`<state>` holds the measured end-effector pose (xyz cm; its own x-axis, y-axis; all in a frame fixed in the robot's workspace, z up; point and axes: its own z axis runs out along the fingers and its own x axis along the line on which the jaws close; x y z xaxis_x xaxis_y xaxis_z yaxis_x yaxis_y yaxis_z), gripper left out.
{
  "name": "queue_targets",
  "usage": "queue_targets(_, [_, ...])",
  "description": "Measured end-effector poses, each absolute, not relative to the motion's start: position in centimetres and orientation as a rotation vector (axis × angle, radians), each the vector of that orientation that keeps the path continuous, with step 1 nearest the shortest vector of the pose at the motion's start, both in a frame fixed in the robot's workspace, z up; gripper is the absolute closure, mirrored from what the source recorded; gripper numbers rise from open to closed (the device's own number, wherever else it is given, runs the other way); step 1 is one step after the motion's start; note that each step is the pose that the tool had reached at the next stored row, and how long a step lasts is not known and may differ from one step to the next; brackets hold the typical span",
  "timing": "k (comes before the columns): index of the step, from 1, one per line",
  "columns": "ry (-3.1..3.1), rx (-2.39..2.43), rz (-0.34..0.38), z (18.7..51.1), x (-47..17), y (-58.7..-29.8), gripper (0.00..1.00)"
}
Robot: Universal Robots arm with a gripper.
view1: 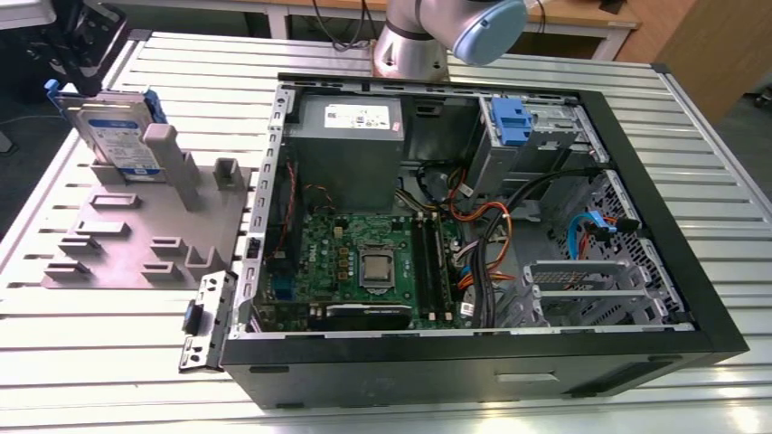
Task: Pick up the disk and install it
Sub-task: 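Reach for the disk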
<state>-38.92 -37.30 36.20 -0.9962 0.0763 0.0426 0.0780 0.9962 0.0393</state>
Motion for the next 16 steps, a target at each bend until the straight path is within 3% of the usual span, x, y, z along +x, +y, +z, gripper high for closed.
queue_targets(16, [-3.097,-0.12,-0.063,36.07,-39.1,-37.19,0.89])
